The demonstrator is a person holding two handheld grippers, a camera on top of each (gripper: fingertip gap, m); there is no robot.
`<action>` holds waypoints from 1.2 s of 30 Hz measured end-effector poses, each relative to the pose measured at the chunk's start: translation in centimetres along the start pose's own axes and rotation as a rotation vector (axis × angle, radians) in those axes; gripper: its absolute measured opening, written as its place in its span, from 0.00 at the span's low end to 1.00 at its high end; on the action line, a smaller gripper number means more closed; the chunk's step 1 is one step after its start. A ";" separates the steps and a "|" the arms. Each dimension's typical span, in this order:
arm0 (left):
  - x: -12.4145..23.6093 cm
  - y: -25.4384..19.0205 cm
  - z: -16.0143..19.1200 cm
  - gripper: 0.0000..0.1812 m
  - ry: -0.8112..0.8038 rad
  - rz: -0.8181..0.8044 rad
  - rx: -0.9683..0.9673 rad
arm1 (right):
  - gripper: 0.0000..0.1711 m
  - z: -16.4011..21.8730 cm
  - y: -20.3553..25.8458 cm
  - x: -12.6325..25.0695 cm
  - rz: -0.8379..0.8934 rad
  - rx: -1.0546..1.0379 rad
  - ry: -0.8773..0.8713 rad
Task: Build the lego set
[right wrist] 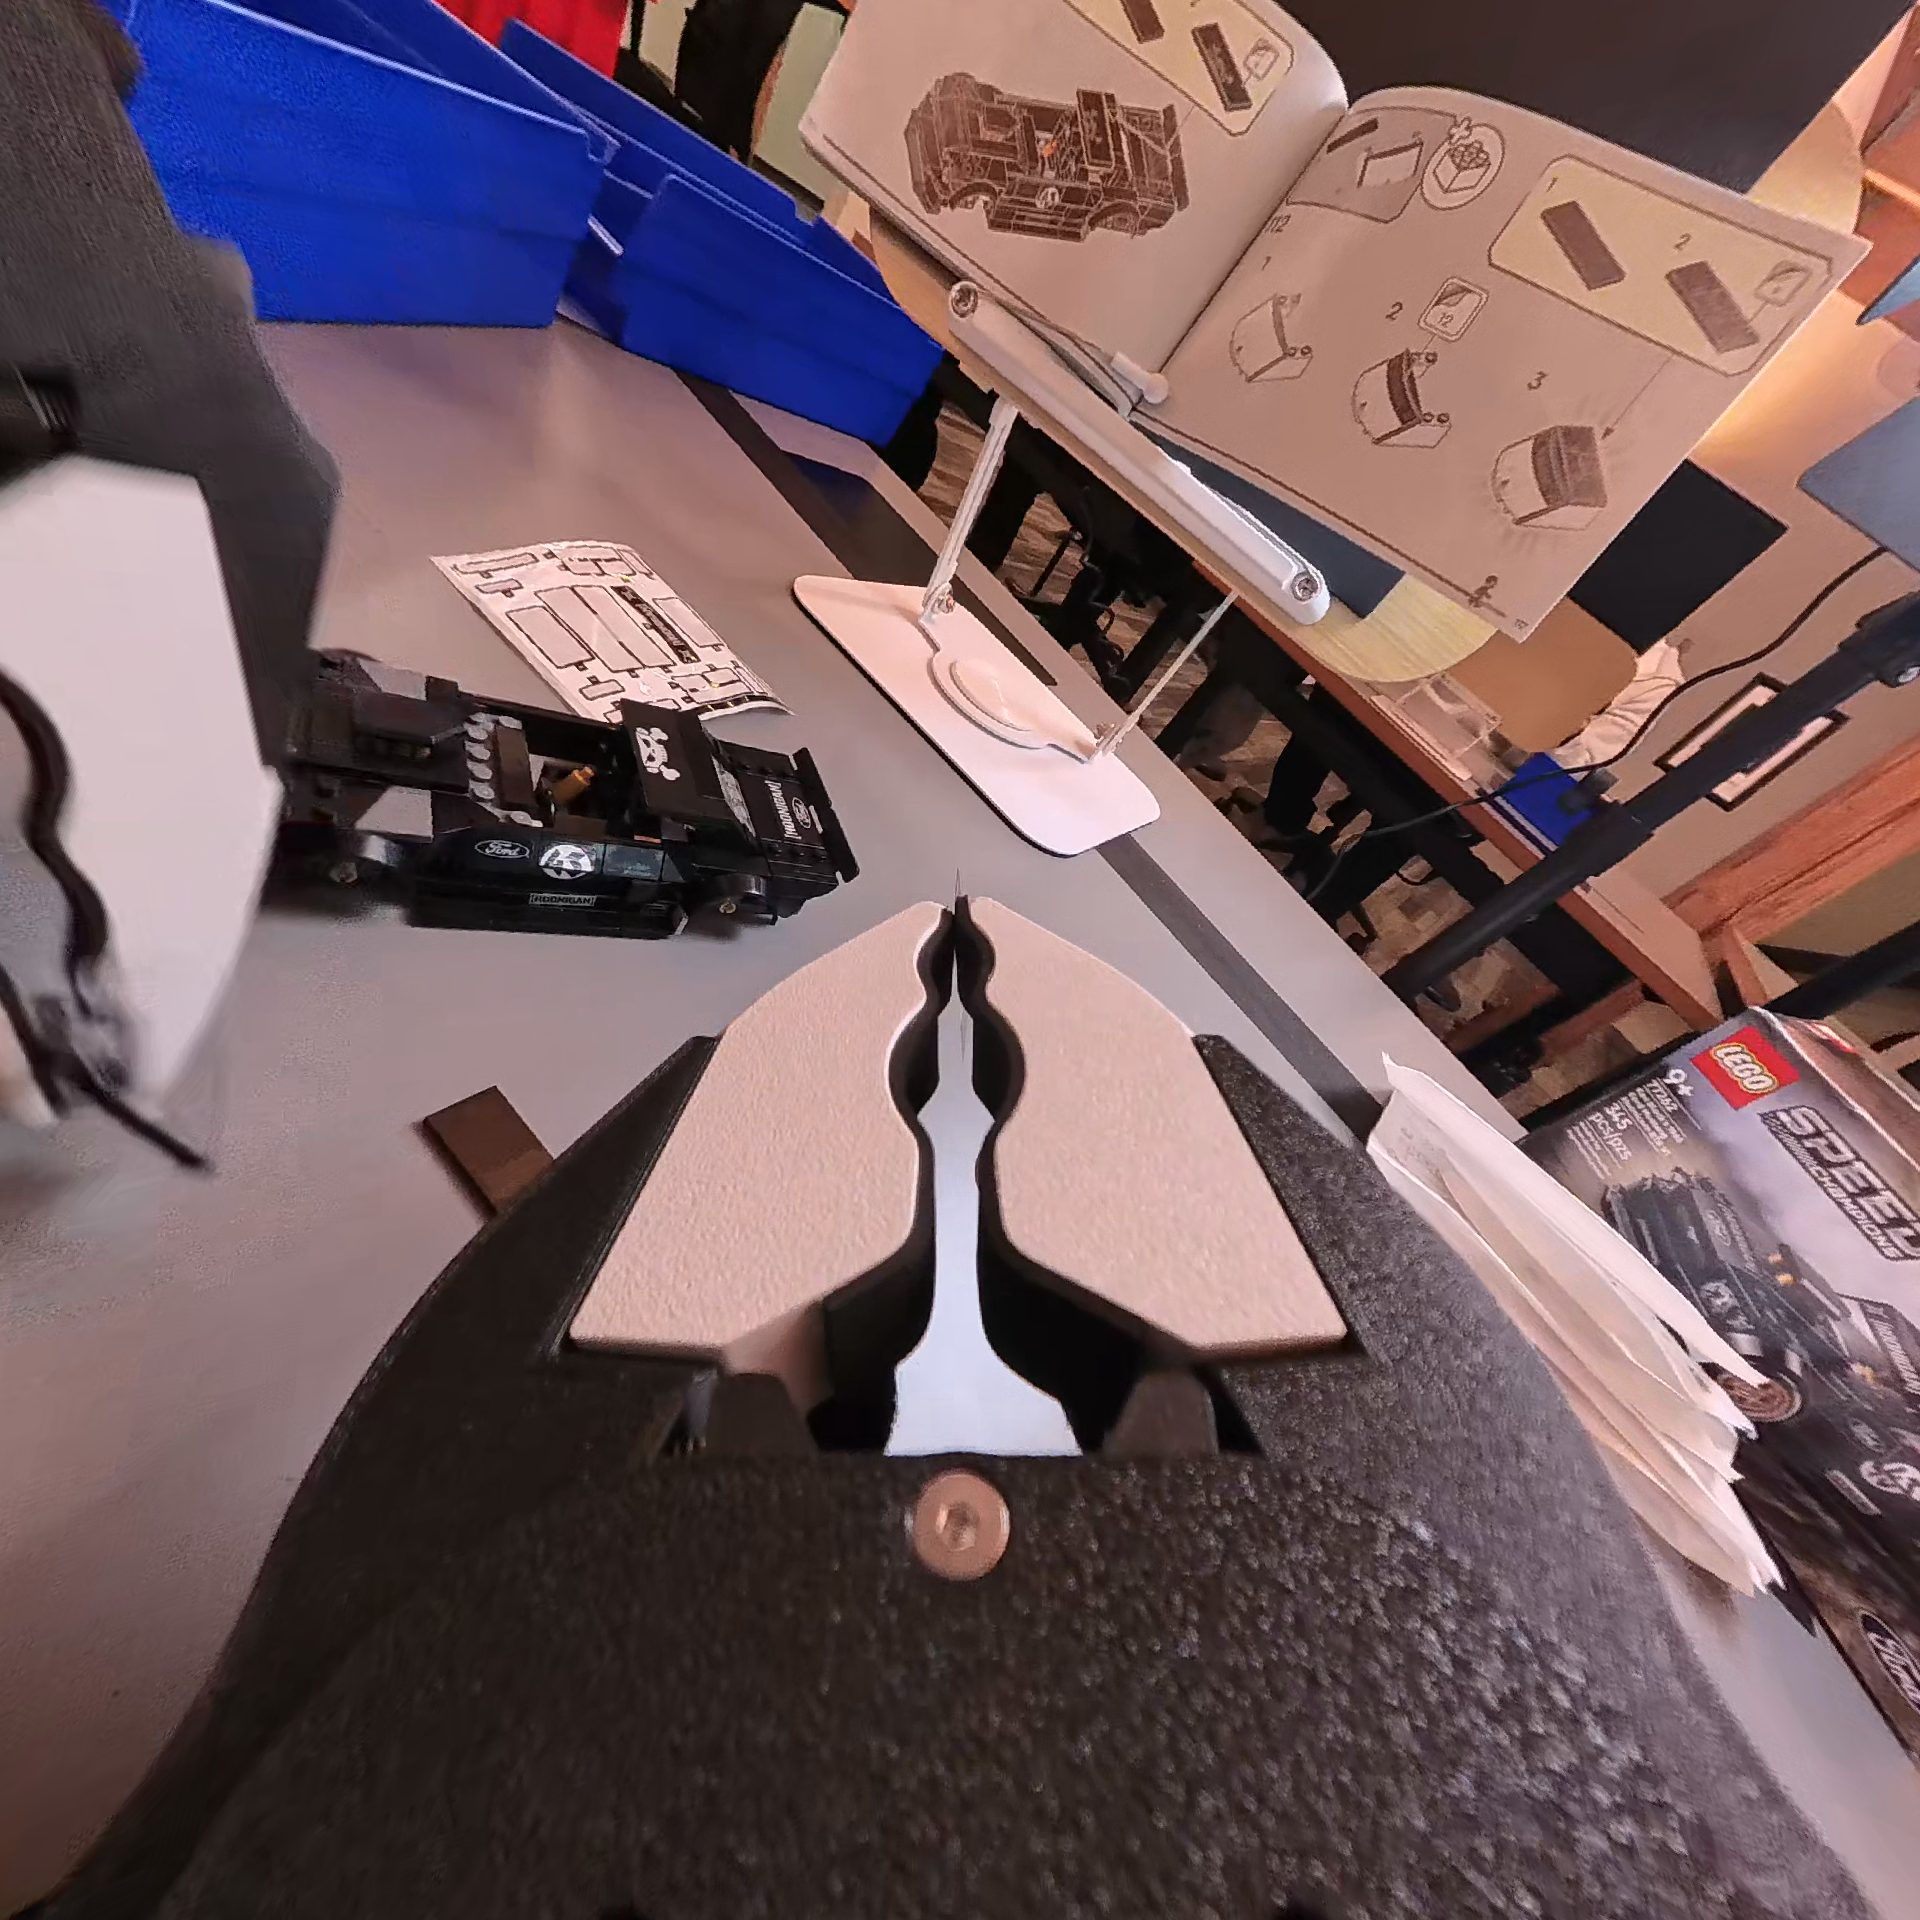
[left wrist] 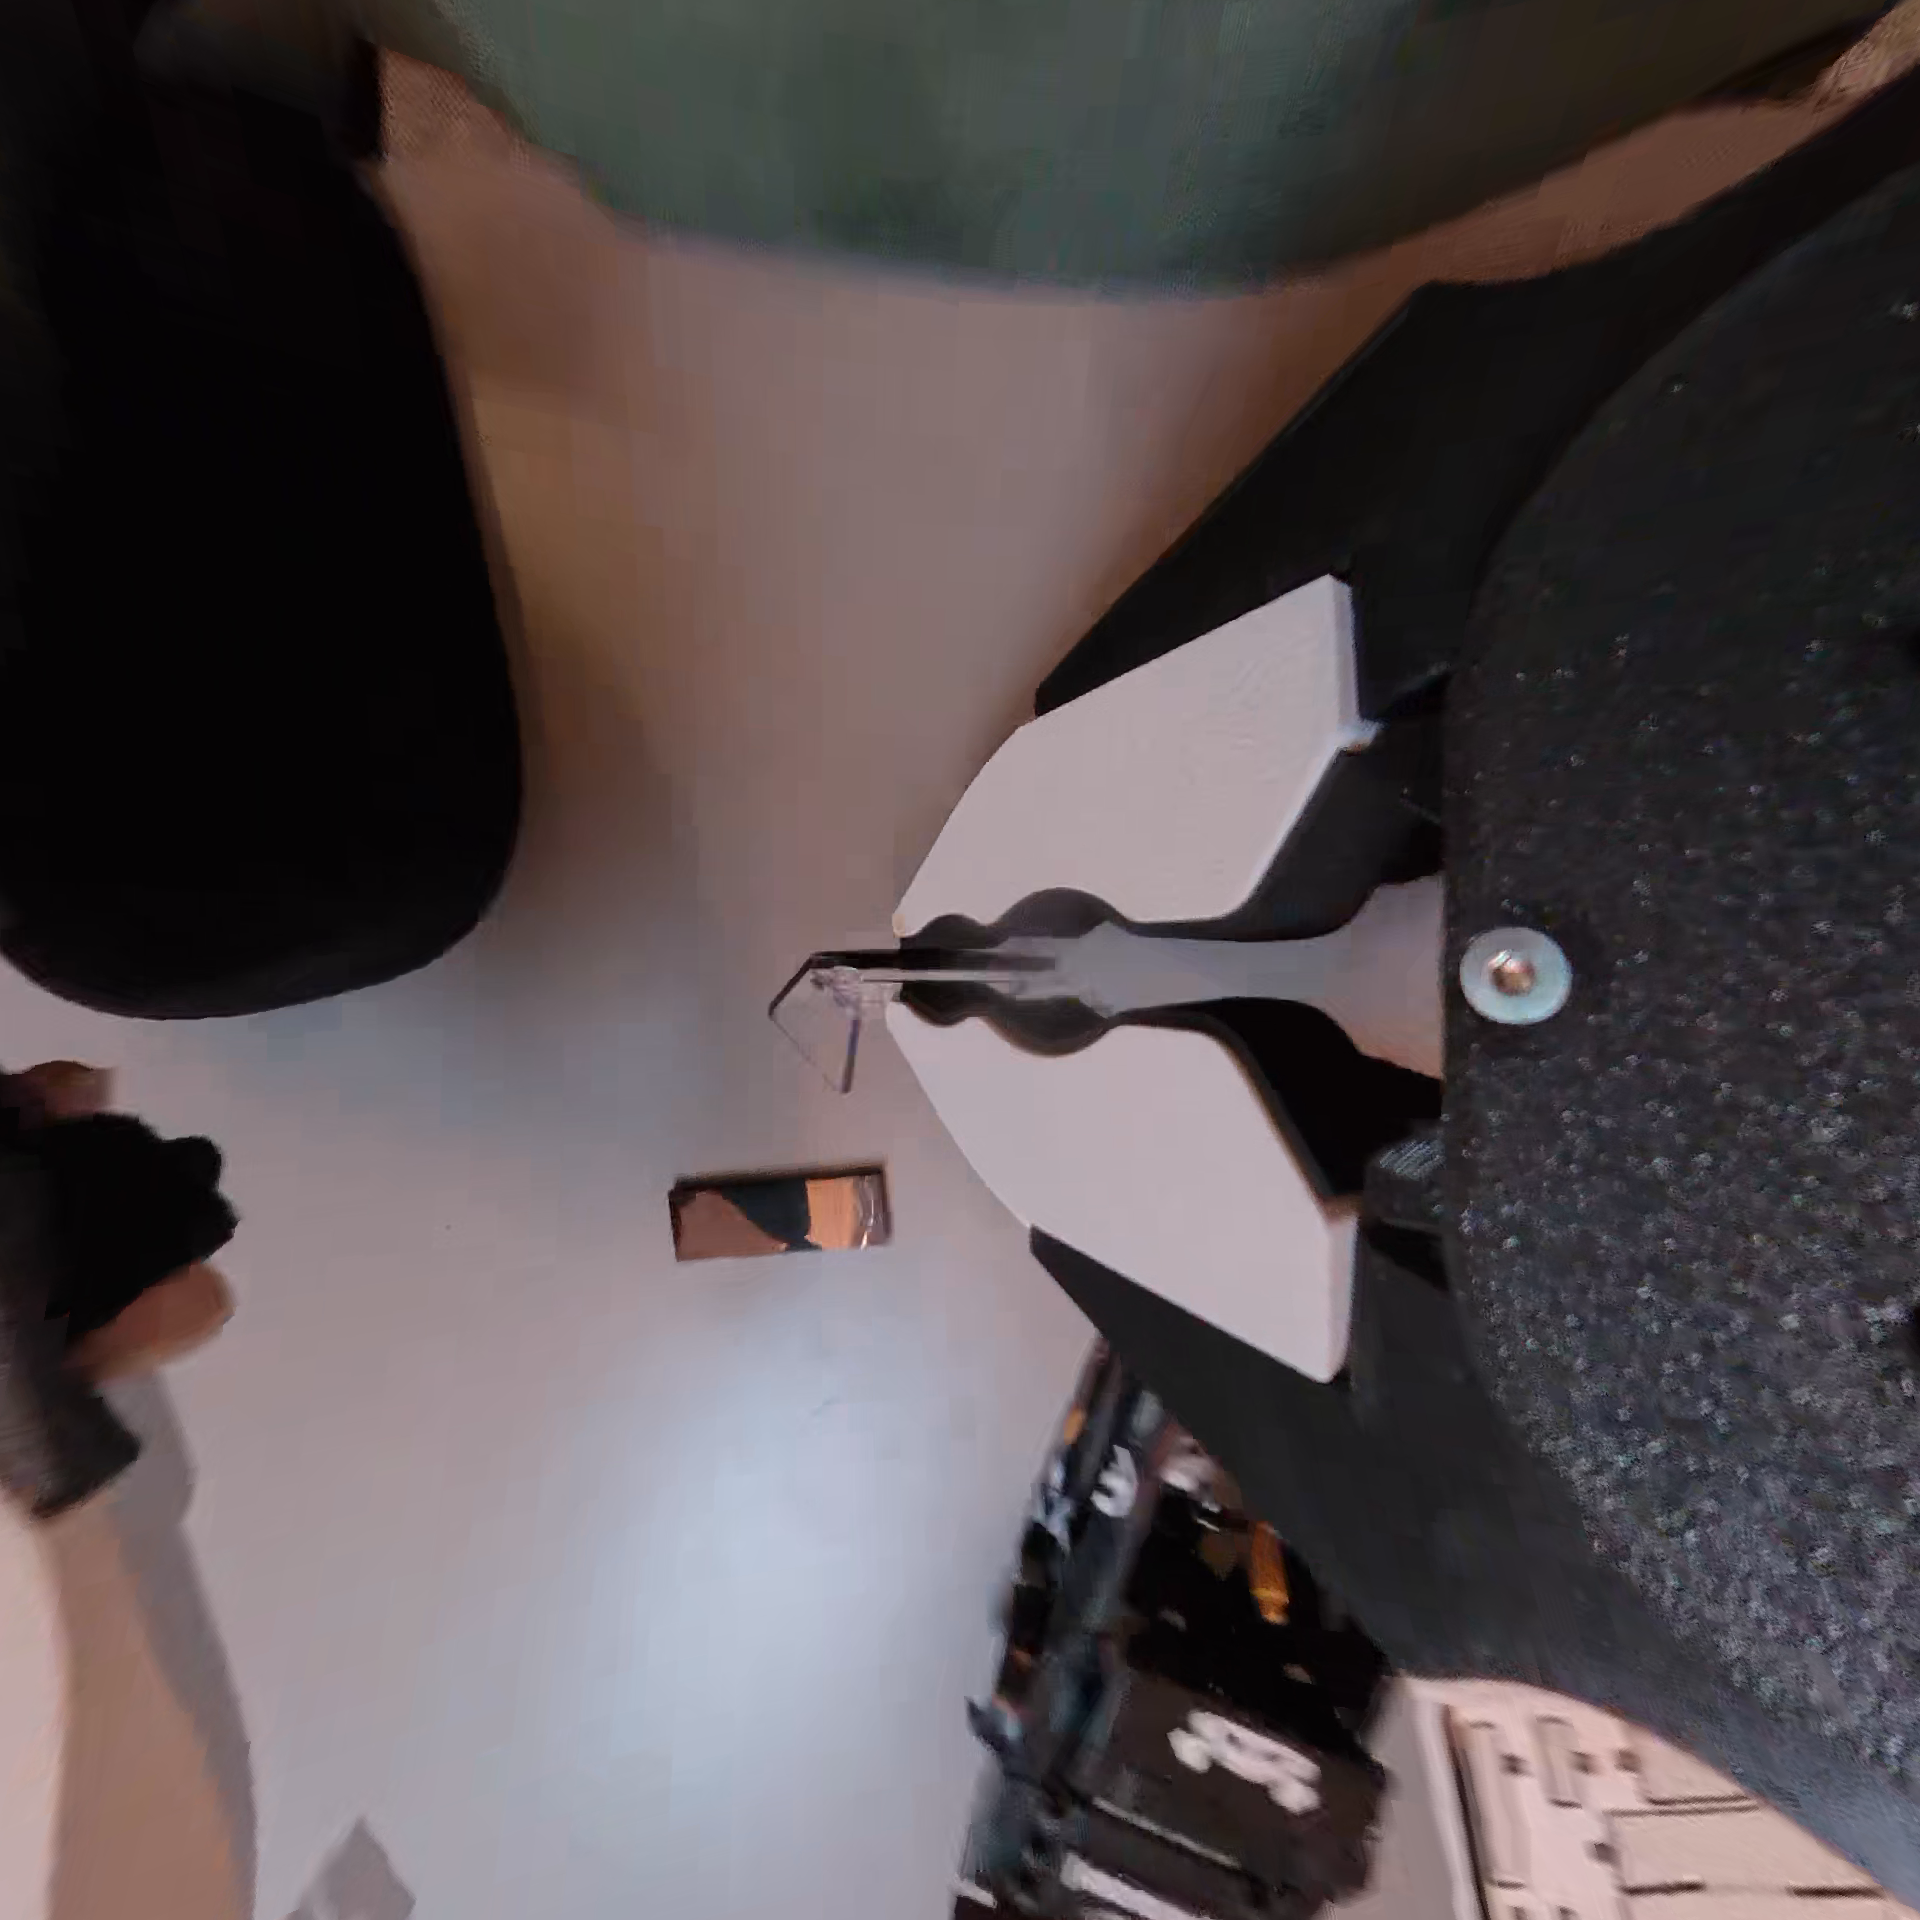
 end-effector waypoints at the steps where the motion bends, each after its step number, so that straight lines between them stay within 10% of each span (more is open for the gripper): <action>1: 1.6 -0.1 0.3 0.03 -0.030 -0.003 0.019 | 0.00 0.1 -0.1 0.0 -0.002 -0.009 0.002; 8: 12.3 4.3 8.9 0.03 -0.101 -0.060 0.338 | 0.00 0.2 0.1 -0.3 -0.030 -0.051 0.013; 19: 10.8 7.5 13.1 0.13 -0.019 -0.080 0.523 | 0.00 0.2 0.3 -0.2 -0.027 -0.017 0.020; 26: 13.0 7.3 9.2 0.15 -0.265 -0.230 0.427 | 0.00 -0.3 0.5 0.1 -0.018 0.008 -0.024; 31: 10.8 6.4 2.1 0.11 -0.884 0.006 0.419 | 0.00 -2.0 1.2 0.9 0.139 0.219 -0.142; 36: 6.8 7.0 -1.1 0.10 -1.117 0.314 0.613 | 0.00 -3.0 3.1 1.3 0.282 0.521 -0.240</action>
Point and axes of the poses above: each gripper's, where its closed fingertips meet, x back along the fingers, z out of its underside, y = z × x across the jaws, the point moved 8 cm from there along x, back along the fingers, and after that the axes turned 13 degrees about z, right-handed, at the moved point
